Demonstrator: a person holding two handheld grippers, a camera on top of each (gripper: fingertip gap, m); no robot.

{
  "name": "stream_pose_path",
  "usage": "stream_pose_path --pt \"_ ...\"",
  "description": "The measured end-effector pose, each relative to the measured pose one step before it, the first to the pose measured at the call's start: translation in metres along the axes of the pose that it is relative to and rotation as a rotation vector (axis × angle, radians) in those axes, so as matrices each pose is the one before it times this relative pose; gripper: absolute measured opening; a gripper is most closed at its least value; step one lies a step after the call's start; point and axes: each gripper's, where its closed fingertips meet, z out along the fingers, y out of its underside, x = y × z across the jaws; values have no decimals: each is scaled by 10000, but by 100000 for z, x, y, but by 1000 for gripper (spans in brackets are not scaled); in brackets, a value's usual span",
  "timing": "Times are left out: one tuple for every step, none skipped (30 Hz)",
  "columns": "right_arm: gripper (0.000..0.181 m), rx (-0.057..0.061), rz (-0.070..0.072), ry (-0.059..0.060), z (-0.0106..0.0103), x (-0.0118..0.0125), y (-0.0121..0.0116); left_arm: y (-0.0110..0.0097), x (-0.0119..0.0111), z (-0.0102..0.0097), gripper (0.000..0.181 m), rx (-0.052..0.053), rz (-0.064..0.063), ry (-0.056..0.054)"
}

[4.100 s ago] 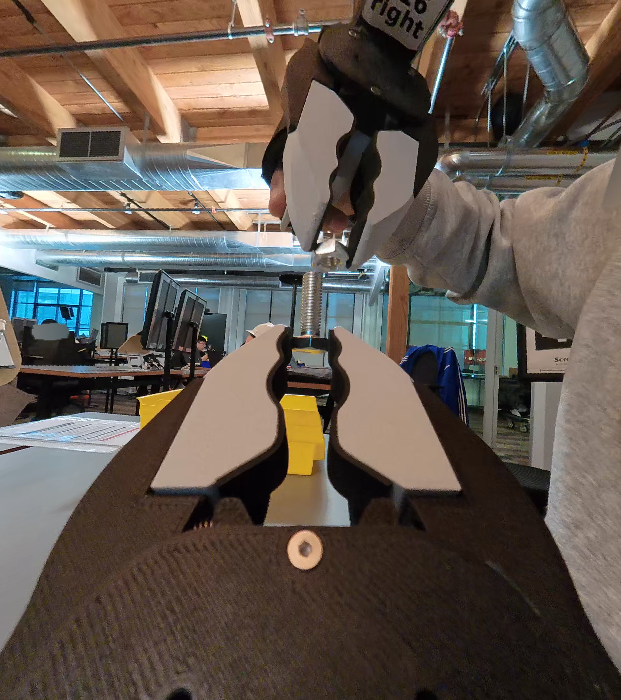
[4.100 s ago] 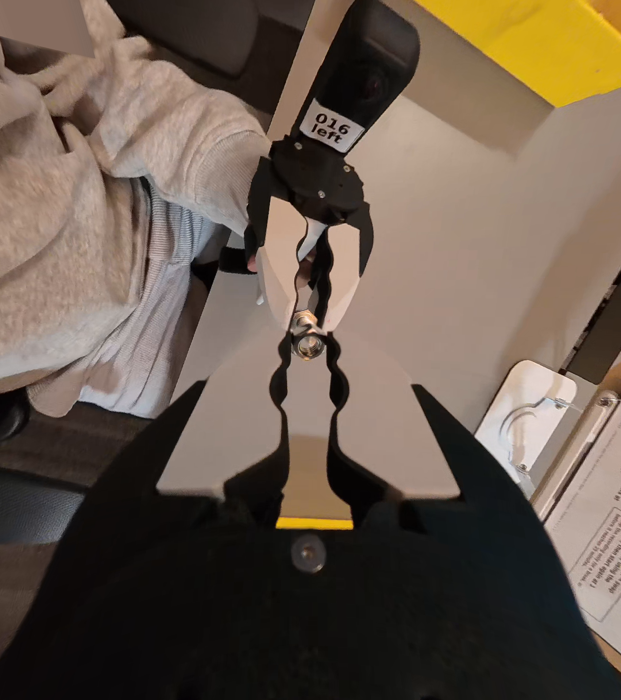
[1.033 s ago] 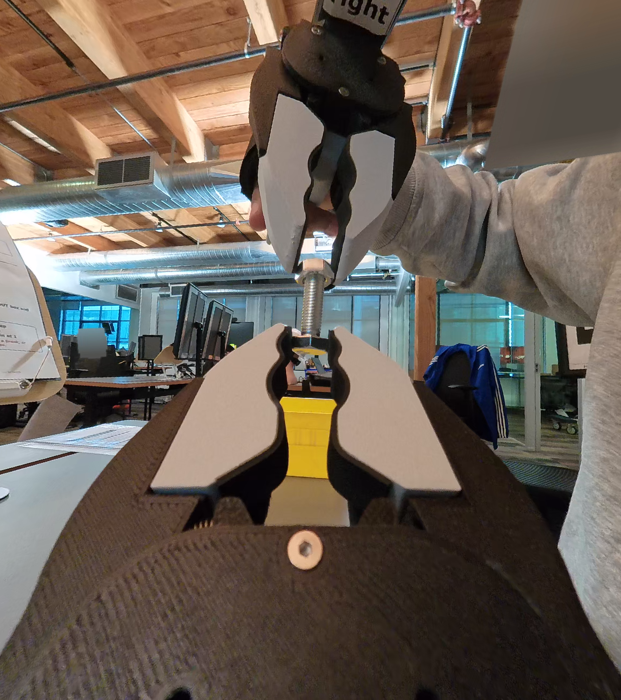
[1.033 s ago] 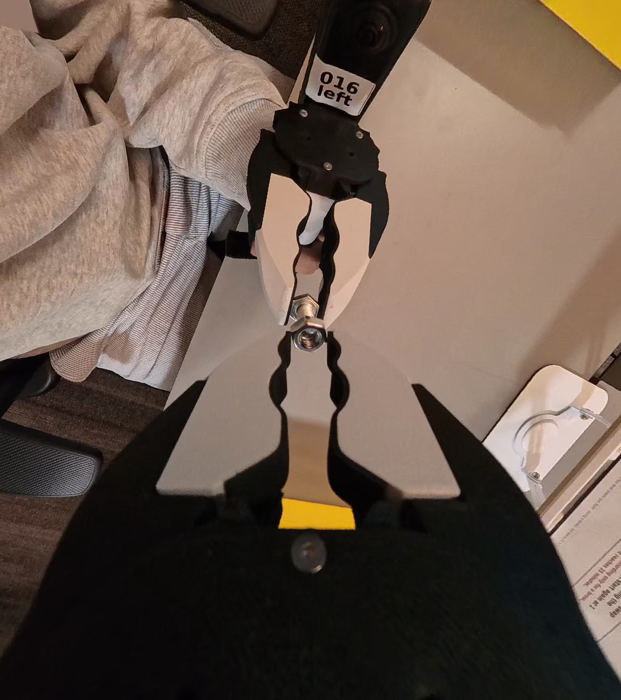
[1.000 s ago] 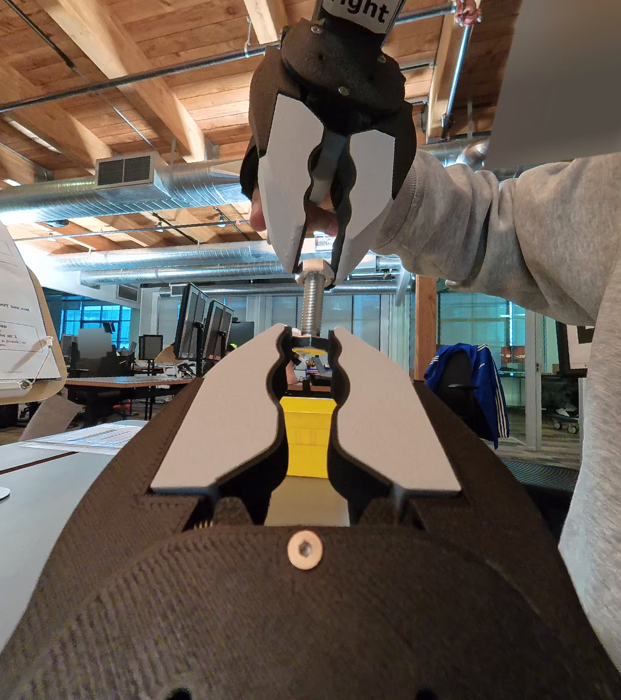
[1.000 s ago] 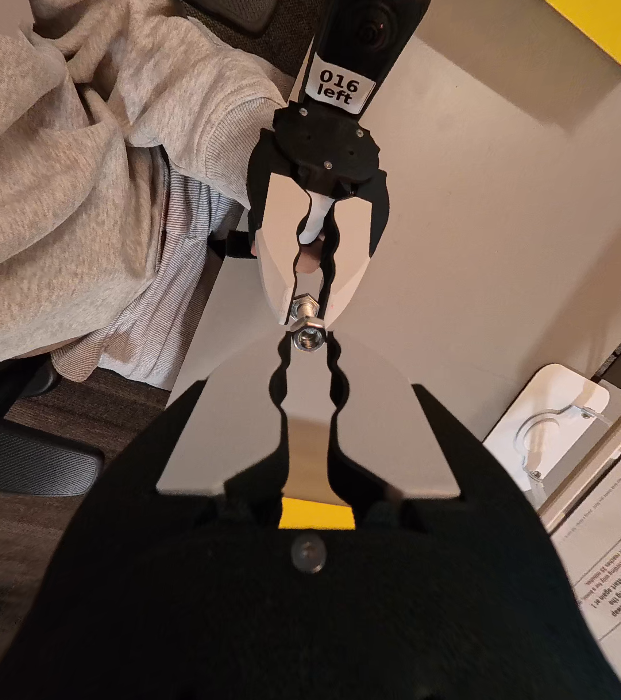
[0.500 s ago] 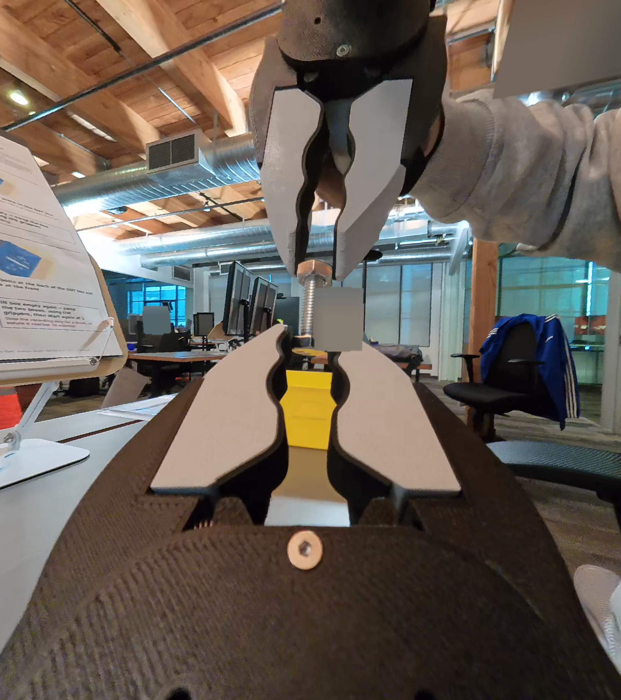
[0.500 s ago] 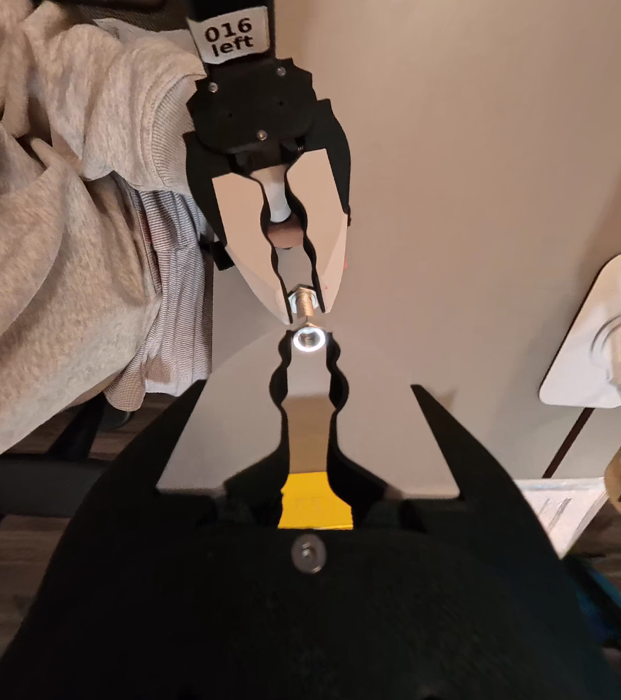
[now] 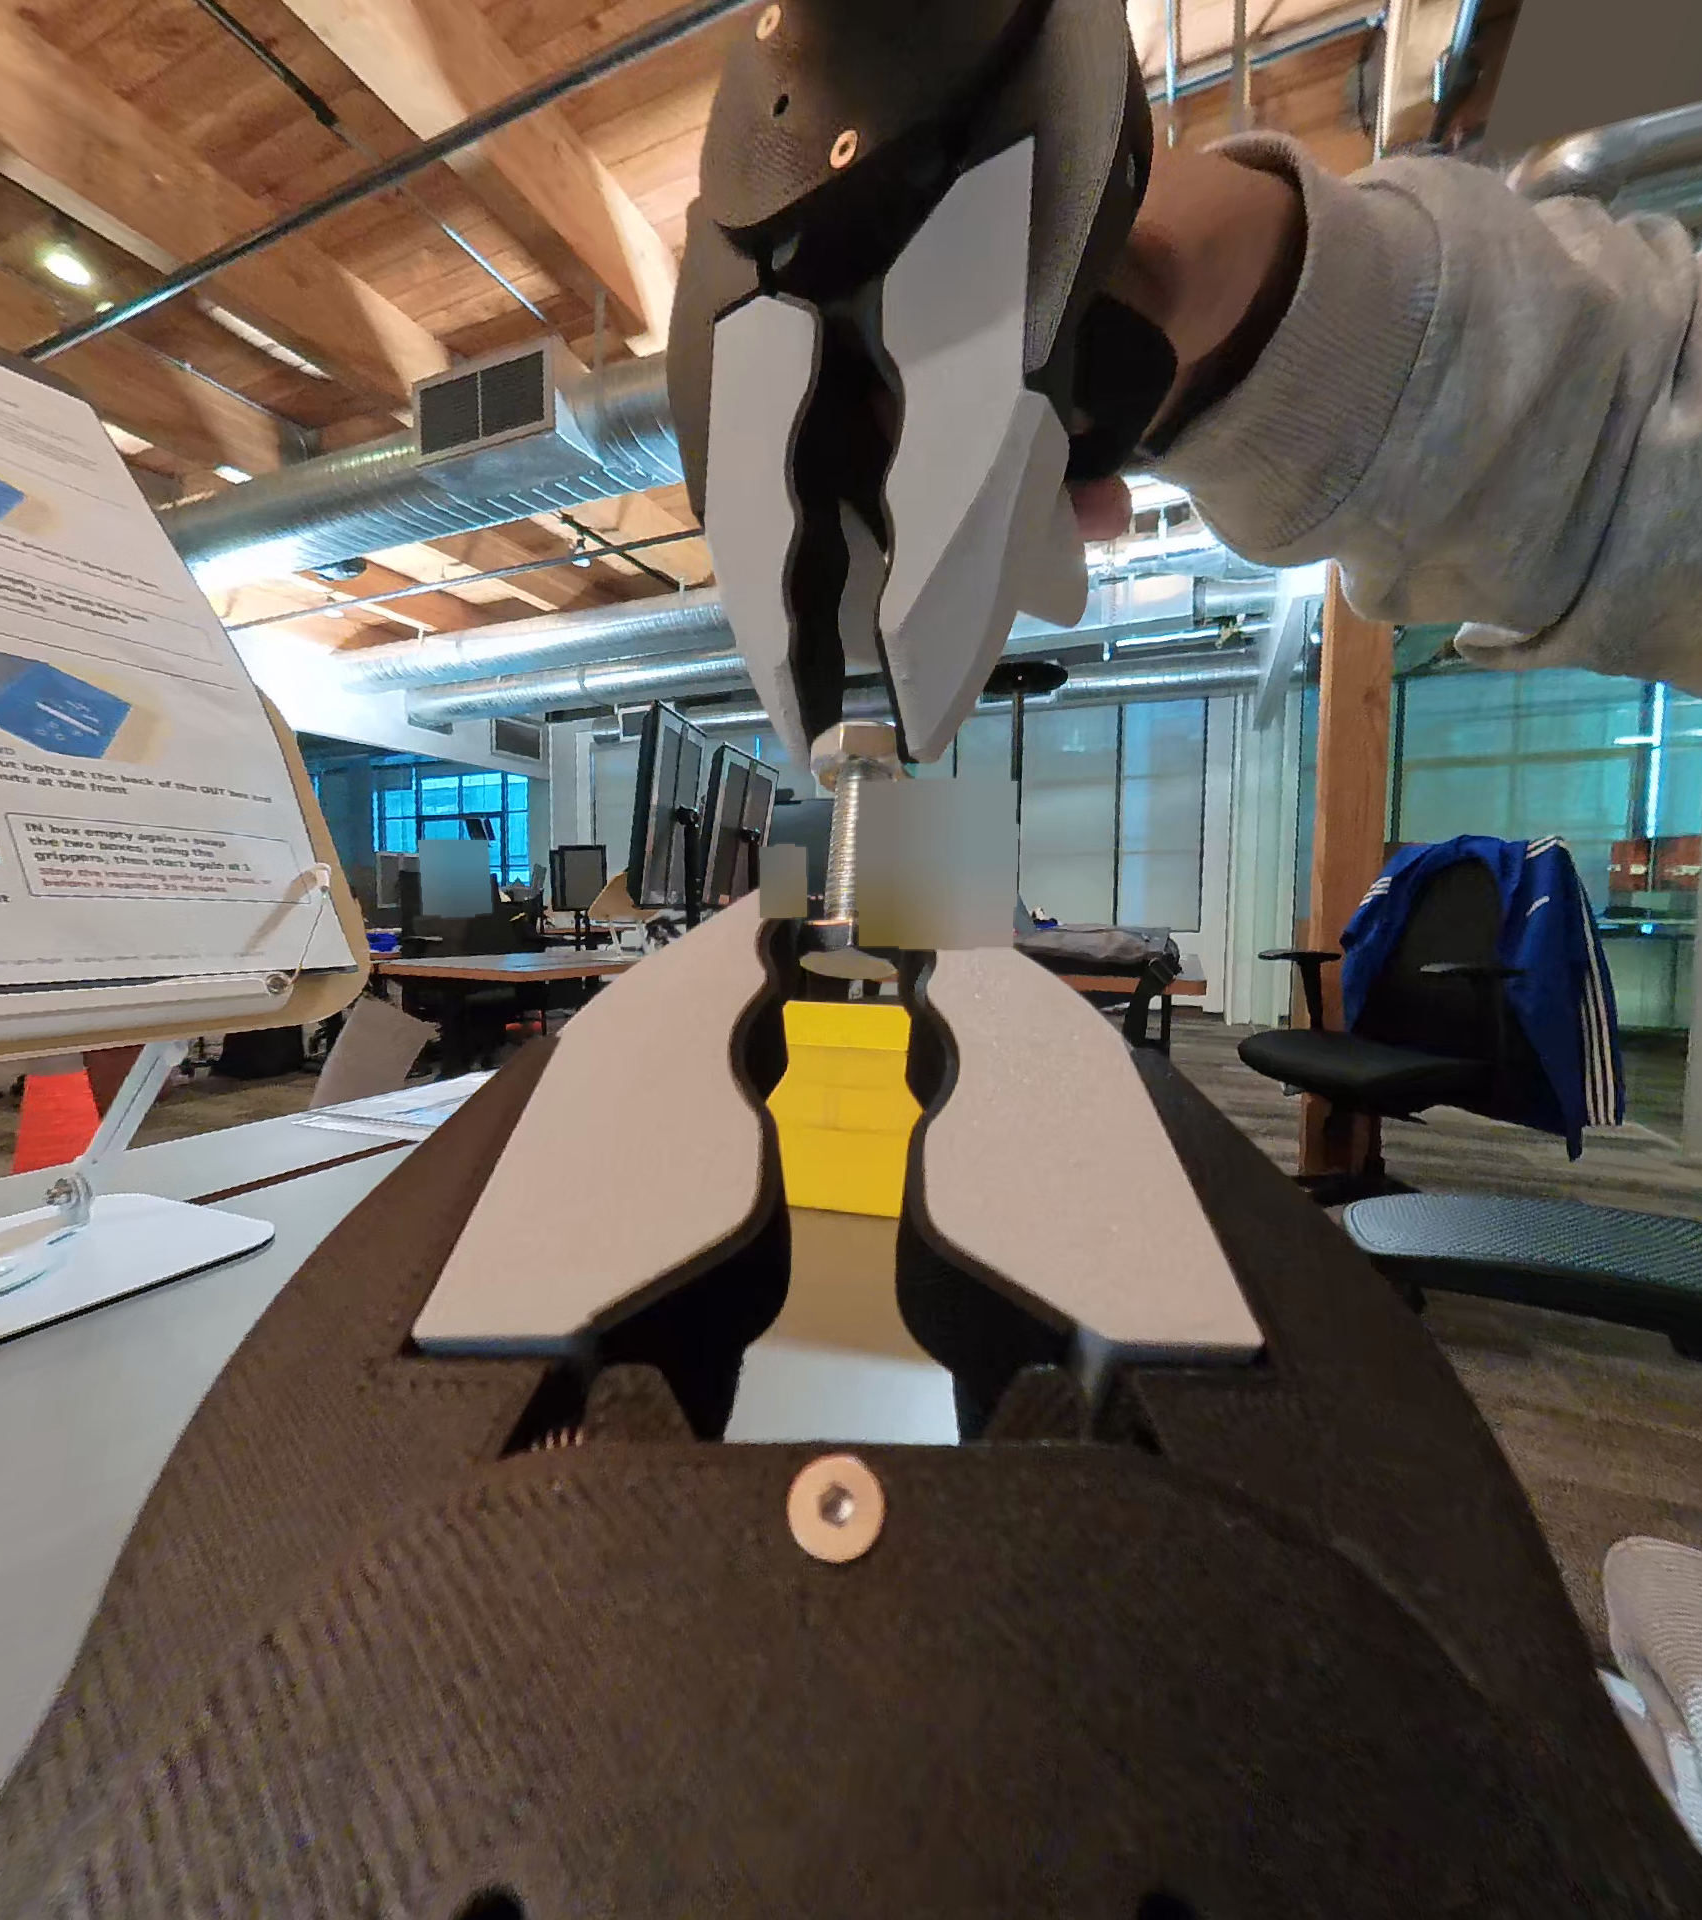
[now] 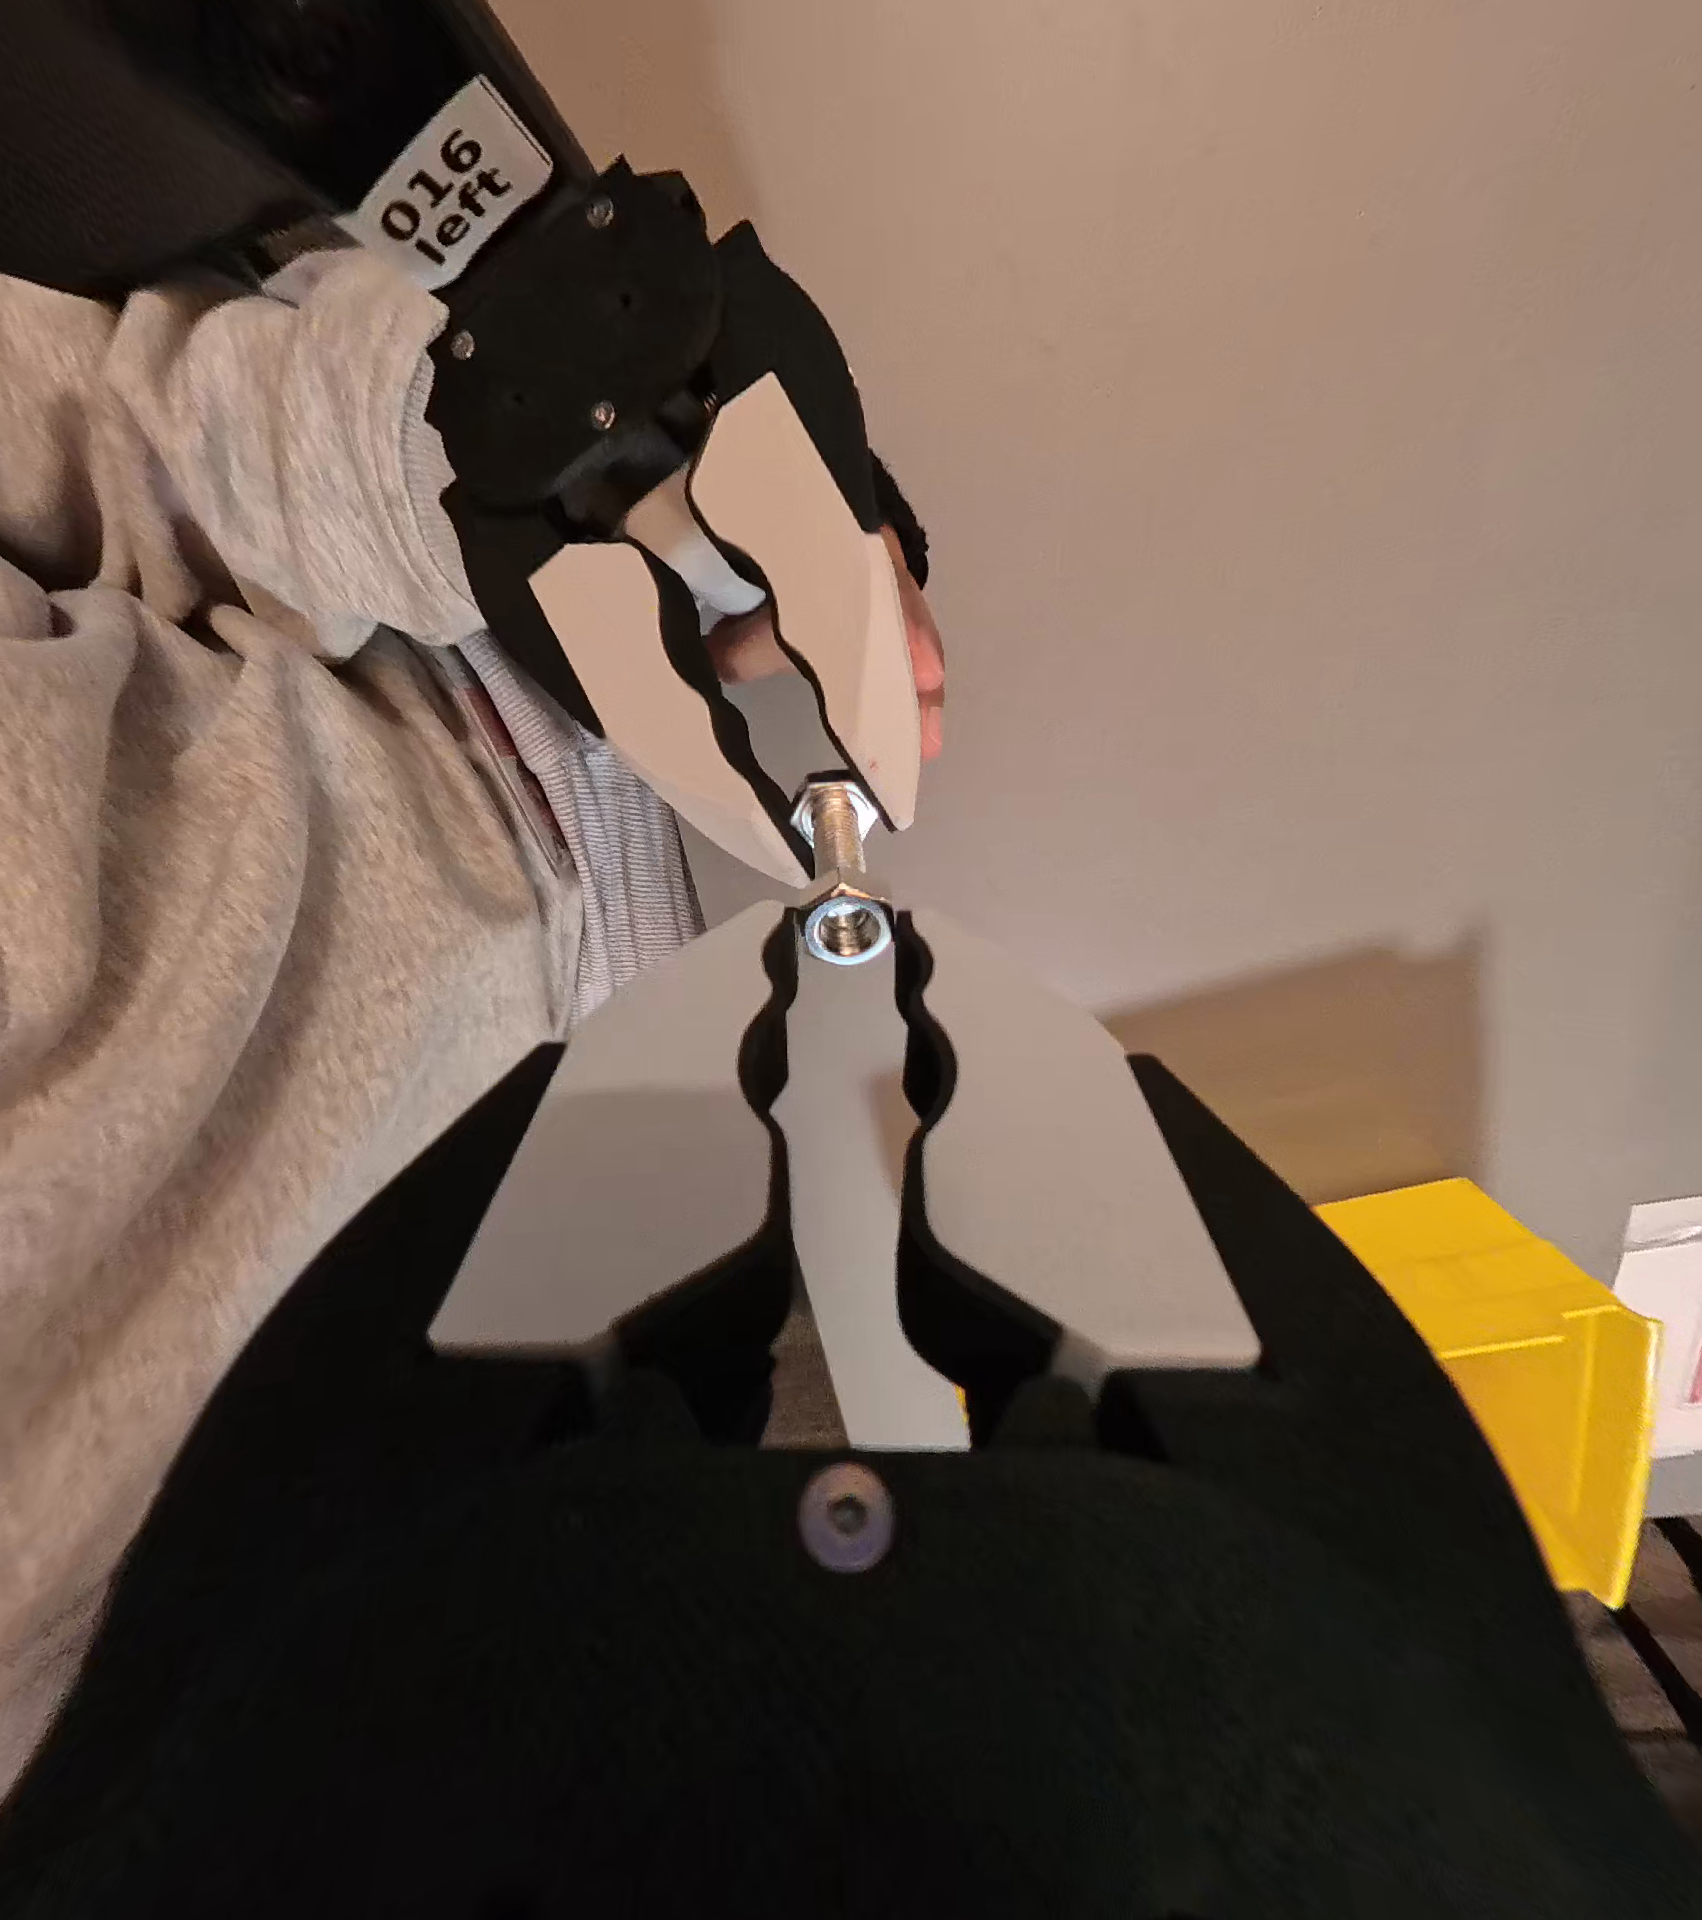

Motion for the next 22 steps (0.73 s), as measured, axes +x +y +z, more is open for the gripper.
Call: stream_pose_path --pt "18 101 -81 -10 -66 -33 -145 -103 -31 -43 19 65 -54 0" --pt "18 69 -137 19 -43 -31 -125 -94 -20 -31 19 57 -52 10" --pt "22 24 -166 61 -10 -9 -83 -83 -20 -29 19 51 -44 9" --pt "30 -36 -174 123 16 41 -8 -73 -23 -35 19 43 -36 -1" --pt "34 -64 -203 102 13 -5 27 -53 -24 -22 19 36 -36 5" --pt "36 -30 -222 70 13 -67 -15 -61 -7 -33 19 36 -30 10" --pt "37 -3 -197 96 -4 -27 -34 -54 -14 -21 19 29 -28 6" --pt "37 -7 -164 92 3 -1 -36 -48 -14 -16 19 28 -34 8" --pt "37 19 -158 58 -22 -32 -63 -44 -8 -19 19 31 -32 14" --pt "37 63 -173 56 -46 -31 -103 -53 14 -22 19 35 -35 23" --pt "37 103 -207 54 -92 -30 -160 -71 22 -29 19 42 -49 33" --pt "37 129 -252 54 -121 -37 -182 -67 19 -24 19 41 -51 35" --pt "37 128 -303 105 -142 33 -167 -64 40 -26 19 39 -47 42" --pt "38 89 -351 179 -115 118 -96 -58 49 -23 19 36 -62 57" --pt "40 36 -356 205 -71 147 20 -39 60 -21 19 32 -79 68" --pt "40 35 -309 148 -17 64 42 -18 29 -8 19 17 -73 53" --pt "40 100 -235 59 2 -37 -29 -32 10 -14 19 17 -52 27" --pt "39 156 -167 -34 -4 -162 -103 -49 14 -20 19 31 -38 26" --pt "39 179 -133 -112 -32 -261 -160 -65 42 -31 19 43 -56 48" --pt "38 204 -141 -99 -74 -245 -208 -75 32 -35 19 46 -62 42" --pt "38 192 -163 -77 -113 -230 -217 -70 -1 -36 19 43 -38 19" --pt "37 153 -158 -44 -120 -160 -184 -59 27 -30 19 33 -32 27"
